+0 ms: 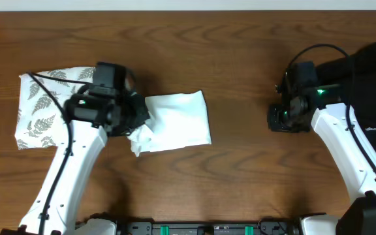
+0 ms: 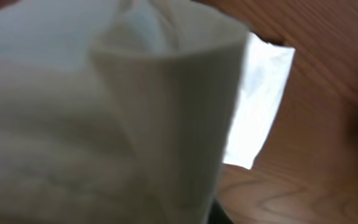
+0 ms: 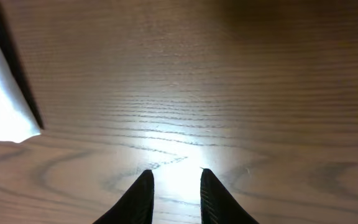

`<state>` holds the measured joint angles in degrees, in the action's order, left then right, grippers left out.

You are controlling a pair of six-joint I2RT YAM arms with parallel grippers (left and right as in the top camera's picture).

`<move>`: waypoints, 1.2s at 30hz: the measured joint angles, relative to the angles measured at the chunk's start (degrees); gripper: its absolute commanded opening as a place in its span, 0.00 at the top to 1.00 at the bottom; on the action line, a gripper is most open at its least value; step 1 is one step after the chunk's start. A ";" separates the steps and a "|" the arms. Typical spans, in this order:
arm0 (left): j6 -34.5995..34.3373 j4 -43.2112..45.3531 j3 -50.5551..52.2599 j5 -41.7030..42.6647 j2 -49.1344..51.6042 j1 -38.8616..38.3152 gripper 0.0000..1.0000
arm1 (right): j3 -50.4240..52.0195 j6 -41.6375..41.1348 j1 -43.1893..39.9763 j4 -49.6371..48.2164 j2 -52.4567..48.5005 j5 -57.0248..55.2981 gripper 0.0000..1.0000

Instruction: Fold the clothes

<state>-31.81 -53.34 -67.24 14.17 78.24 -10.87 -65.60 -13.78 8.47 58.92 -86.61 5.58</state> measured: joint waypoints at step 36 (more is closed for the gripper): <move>-6.95 20.57 -0.02 0.55 12.26 -21.22 0.41 | 0.00 0.00 0.00 -0.07 0.00 2.54 0.76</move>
<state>-38.76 -32.77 -67.26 14.72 90.50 -32.10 -65.60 -13.78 8.47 58.85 -86.61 8.12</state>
